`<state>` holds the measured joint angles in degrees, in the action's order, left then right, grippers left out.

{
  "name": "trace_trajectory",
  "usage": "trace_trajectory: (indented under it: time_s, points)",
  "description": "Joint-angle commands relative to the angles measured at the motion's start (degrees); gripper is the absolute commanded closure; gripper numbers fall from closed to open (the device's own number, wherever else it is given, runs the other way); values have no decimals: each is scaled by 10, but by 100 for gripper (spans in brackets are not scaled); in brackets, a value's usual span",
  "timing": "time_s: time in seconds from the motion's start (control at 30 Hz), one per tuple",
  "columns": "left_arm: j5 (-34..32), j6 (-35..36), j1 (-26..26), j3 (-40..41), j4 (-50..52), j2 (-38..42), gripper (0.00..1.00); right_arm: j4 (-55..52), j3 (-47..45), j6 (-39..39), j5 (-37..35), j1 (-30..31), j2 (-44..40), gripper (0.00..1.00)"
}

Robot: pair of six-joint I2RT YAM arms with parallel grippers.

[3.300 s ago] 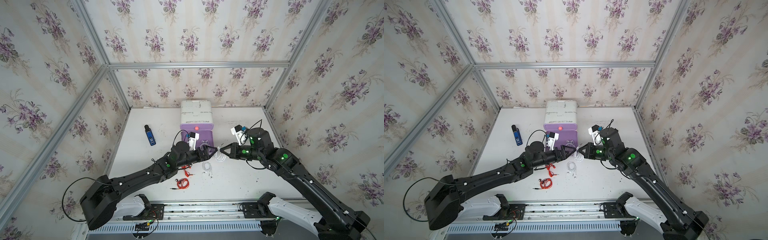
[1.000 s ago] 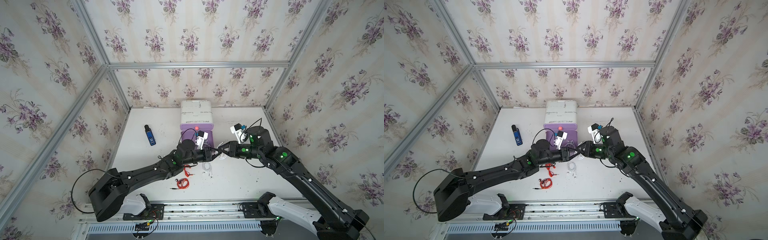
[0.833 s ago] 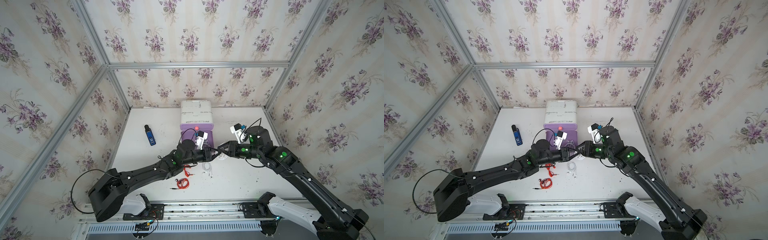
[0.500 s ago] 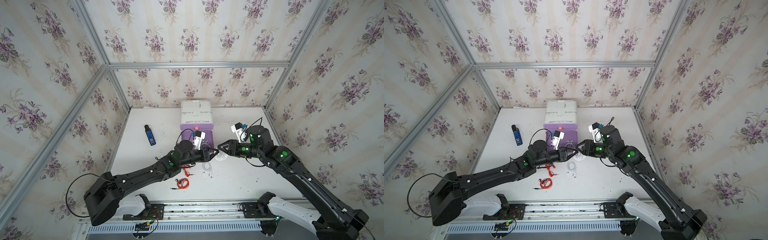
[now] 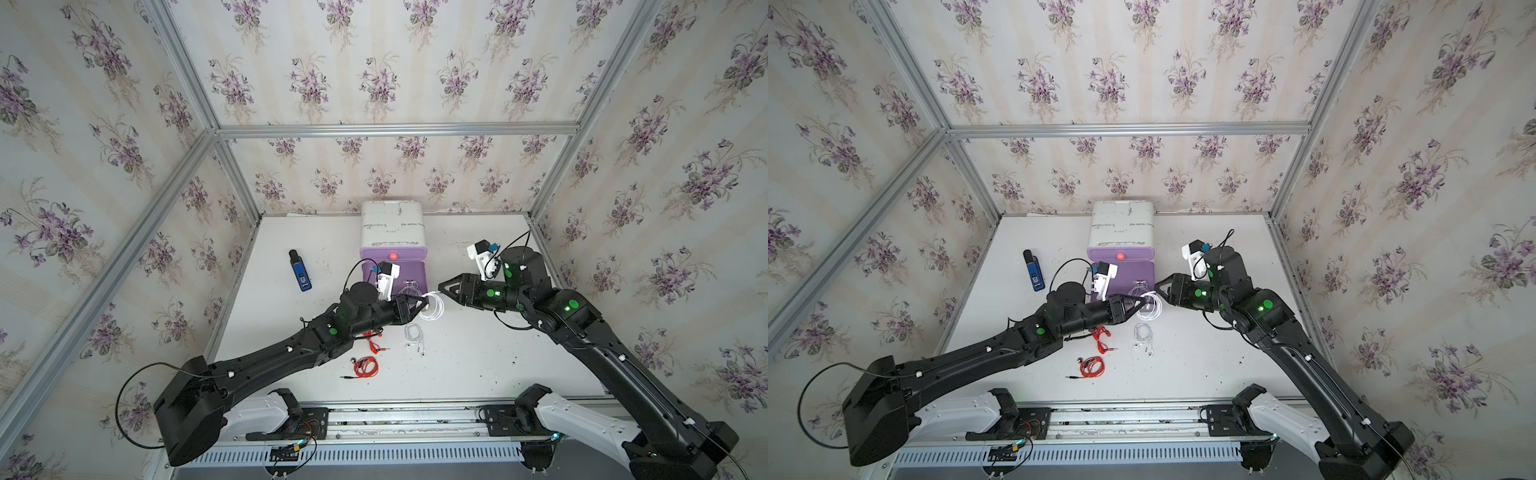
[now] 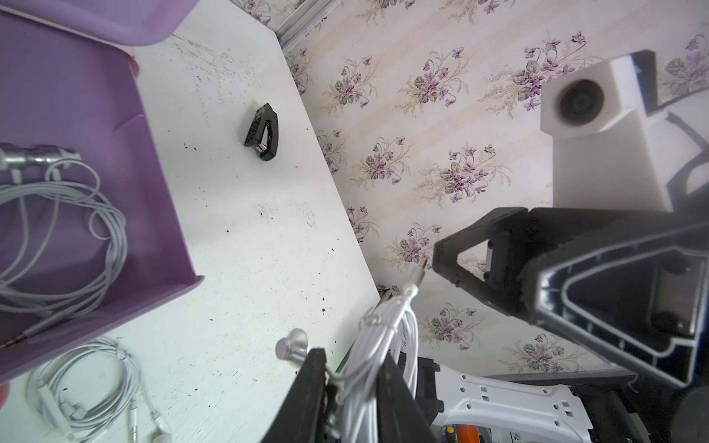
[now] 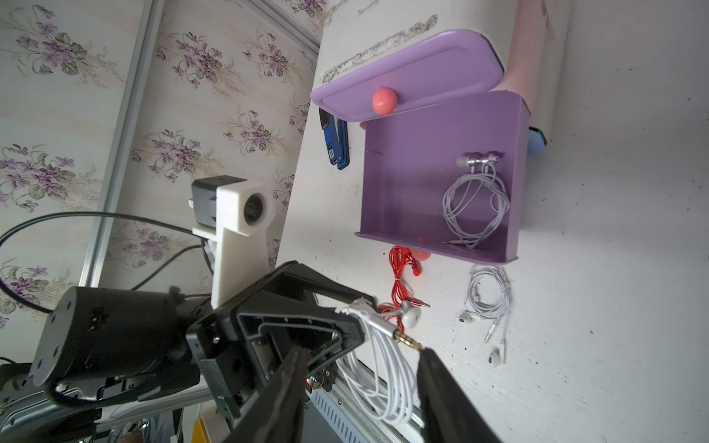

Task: Place the wired earphones into the drawer by color
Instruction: Pick up the wired earphones from the center of the board, then place the wired earphones in the drawer.

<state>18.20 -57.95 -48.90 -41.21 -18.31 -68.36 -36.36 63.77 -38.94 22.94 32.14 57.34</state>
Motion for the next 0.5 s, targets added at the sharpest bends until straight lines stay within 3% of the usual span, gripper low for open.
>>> trace_trajectory:
  time_s: [0.0, 0.07, 0.3, 0.47]
  points:
    - [-14, 19, 15, 5, 28, 24, 74, -10, 9, 15, -8, -5, -4, 50]
    - [-16, 28, 33, 6, 61, 45, 74, -17, 13, 20, -4, -37, -5, 50]
    - [2, 57, 103, 1, 158, 83, 74, -22, 11, 27, 5, -53, -5, 50]
    - [12, 74, 154, 10, 159, 78, 73, -11, 3, 31, 8, -57, 0, 50]
